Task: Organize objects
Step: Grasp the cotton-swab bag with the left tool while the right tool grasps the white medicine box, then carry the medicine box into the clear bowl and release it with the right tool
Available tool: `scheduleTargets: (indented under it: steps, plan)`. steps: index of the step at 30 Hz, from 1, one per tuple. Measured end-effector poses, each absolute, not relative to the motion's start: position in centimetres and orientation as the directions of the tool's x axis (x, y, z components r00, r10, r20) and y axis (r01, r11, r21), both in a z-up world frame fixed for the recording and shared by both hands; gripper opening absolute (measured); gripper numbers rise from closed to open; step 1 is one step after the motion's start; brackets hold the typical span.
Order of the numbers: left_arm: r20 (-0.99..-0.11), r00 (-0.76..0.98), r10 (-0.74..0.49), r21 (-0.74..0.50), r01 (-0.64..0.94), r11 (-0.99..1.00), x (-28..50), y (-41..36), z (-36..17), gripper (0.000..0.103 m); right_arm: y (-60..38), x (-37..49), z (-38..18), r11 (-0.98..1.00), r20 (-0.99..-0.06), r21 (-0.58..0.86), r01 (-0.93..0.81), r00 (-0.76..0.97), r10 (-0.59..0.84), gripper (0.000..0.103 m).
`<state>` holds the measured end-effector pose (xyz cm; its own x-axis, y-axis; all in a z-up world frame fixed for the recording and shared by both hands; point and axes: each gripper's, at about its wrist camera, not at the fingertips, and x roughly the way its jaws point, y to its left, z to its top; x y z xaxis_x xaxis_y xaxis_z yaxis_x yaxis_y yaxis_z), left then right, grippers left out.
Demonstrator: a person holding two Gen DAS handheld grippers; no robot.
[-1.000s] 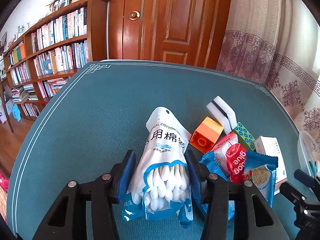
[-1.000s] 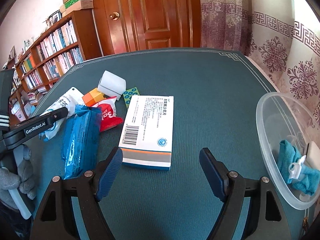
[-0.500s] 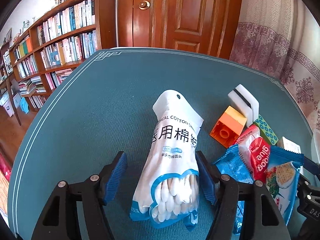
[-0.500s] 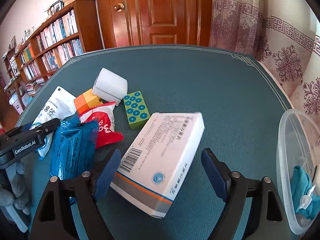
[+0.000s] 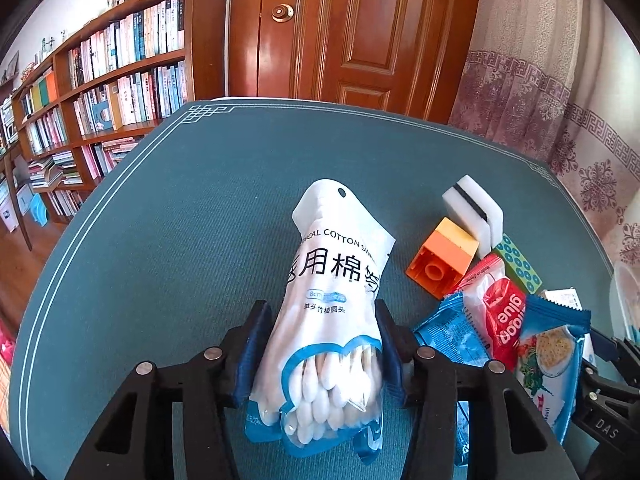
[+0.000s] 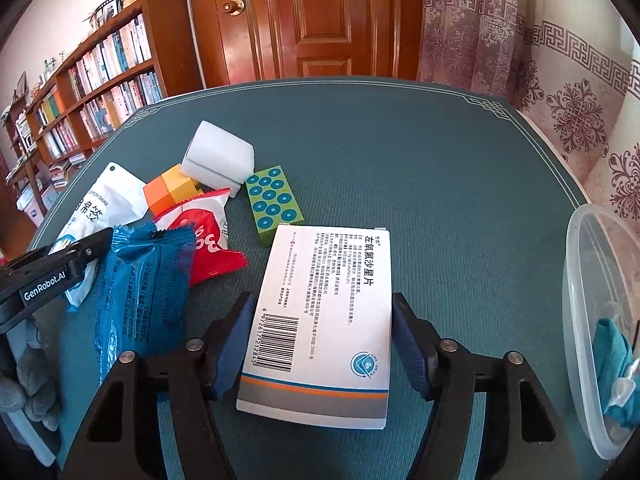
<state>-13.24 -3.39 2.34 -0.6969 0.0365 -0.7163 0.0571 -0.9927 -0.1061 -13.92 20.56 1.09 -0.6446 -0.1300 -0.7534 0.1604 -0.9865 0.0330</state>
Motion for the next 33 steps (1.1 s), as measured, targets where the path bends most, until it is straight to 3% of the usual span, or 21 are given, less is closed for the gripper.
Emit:
scheduleTargets:
  steps: [17, 33]
  plan:
    - [-0.685, -0.726, 0.066, -0.126, 0.029, -0.992, -12.3, -2.4, 3.6, 0.053, 27.4, -10.6, 5.6, -0.998, -0.663, 0.062, -0.002, -0.748, -0.039, 0.066]
    - [-0.678, -0.731, 0.083, -0.128, 0.006, -0.992, -11.8, -1.7, 3.9, 0.053, 40.4, -12.9, 7.7, -0.962, -0.674, 0.062, -0.266, -0.722, 0.157, 0.066]
